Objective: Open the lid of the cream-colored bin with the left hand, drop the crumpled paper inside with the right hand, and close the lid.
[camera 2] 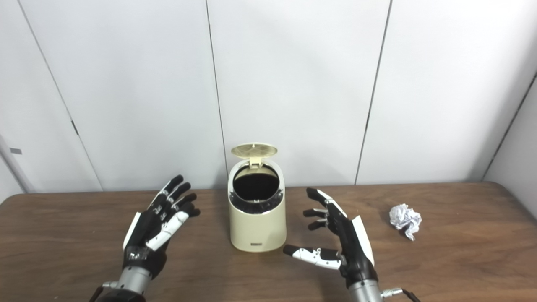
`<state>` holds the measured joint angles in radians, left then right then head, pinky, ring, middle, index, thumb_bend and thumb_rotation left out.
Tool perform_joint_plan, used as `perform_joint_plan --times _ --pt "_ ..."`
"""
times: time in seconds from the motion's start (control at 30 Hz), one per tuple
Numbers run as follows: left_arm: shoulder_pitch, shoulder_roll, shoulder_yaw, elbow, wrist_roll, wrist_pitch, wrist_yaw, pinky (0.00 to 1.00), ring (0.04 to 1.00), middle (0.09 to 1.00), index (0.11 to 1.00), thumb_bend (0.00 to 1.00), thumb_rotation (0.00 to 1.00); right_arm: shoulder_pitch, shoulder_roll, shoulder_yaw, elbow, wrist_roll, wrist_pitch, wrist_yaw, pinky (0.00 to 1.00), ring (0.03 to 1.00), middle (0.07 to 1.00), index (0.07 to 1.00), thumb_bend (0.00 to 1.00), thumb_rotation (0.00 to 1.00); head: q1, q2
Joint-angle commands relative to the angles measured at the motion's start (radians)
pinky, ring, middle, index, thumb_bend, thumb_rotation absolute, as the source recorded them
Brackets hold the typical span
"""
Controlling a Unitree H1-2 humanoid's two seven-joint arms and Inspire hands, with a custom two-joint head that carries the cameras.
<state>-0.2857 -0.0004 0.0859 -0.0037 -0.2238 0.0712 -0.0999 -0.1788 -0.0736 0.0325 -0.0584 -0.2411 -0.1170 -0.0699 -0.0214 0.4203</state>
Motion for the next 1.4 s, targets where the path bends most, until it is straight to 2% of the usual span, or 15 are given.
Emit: perform_joint_plan --times 0.0,0.17,0.37,0.57,0.73,0.83,0.93,1.03,1.1,1.23,1.37 --pt "-0.017 0.011 0.002 -0.022 -0.028 -0.044 -0.026 0.7 0.843 0.893 0.958 0.72 0.29 -0.024 -0.006 -0.009 -0.034 0.007 -0.007 -0.001 0.55 0.698 0.851 0.831 0.69 0.17 -0.006 0.003" --pt "0.012 0.031 -0.01 -0.027 -0.032 -0.069 -0.057 0.71 0.853 0.898 0.965 0.73 0.27 -0.013 -0.01 -0.013 -0.062 0.012 0.015 0.007 0.56 0.694 0.851 0.83 0.69 0.17 -0.011 0.008" --pt "0.044 0.034 -0.02 -0.028 -0.01 -0.08 -0.047 0.72 0.854 0.9 0.963 0.75 0.29 -0.001 -0.011 -0.022 -0.087 0.034 0.033 0.016 0.56 0.706 0.851 0.826 0.7 0.15 -0.006 0.011" --pt "0.051 0.033 -0.022 -0.023 -0.002 -0.08 -0.039 0.76 0.867 0.907 0.968 0.77 0.3 -0.005 -0.017 -0.038 -0.073 0.046 0.025 0.016 0.56 0.711 0.852 0.853 0.72 0.18 -0.012 0.007" --pt "0.046 0.038 -0.021 -0.003 -0.002 -0.085 -0.041 0.76 0.874 0.911 0.969 0.77 0.3 -0.032 -0.062 -0.037 -0.099 0.022 0.054 0.049 0.57 0.71 0.866 0.851 0.76 0.22 -0.036 0.003" --pt "0.042 0.038 -0.017 0.004 -0.013 -0.086 -0.043 0.77 0.878 0.916 0.969 0.76 0.3 -0.061 -0.135 -0.029 -0.15 0.005 0.15 0.124 0.57 0.729 0.885 0.874 0.76 0.2 -0.051 0.001" --pt "0.038 0.035 -0.014 0.012 -0.018 -0.094 -0.044 0.77 0.875 0.915 0.969 0.75 0.29 -0.094 -0.219 -0.024 -0.191 -0.026 0.251 0.192 0.54 0.72 0.874 0.864 0.81 0.23 -0.063 -0.003" --pt "0.034 0.036 -0.014 0.021 -0.021 -0.104 -0.049 0.77 0.876 0.916 0.97 0.74 0.29 -0.132 -0.314 -0.009 -0.204 -0.078 0.314 0.254 0.56 0.725 0.885 0.866 0.84 0.28 -0.082 -0.007" --pt "0.032 0.037 -0.014 0.029 -0.022 -0.113 -0.053 0.78 0.883 0.923 0.971 0.73 0.29 -0.165 -0.375 0.006 -0.205 -0.103 0.369 0.306 0.61 0.755 0.894 0.866 0.87 0.28 -0.09 -0.009" --pt "0.027 0.039 -0.013 0.037 -0.021 -0.114 -0.053 0.79 0.889 0.928 0.97 0.71 0.28 -0.22 -0.499 0.029 -0.18 -0.152 0.378 0.379 0.66 0.806 0.883 0.859 0.88 0.24 -0.108 -0.01" --pt "0.021 0.044 -0.012 0.049 -0.012 -0.121 -0.049 0.79 0.886 0.917 0.962 0.69 0.25 -0.254 -0.567 0.03 -0.149 -0.152 0.355 0.417 0.66 0.825 0.88 0.835 0.87 0.17 -0.123 -0.015"
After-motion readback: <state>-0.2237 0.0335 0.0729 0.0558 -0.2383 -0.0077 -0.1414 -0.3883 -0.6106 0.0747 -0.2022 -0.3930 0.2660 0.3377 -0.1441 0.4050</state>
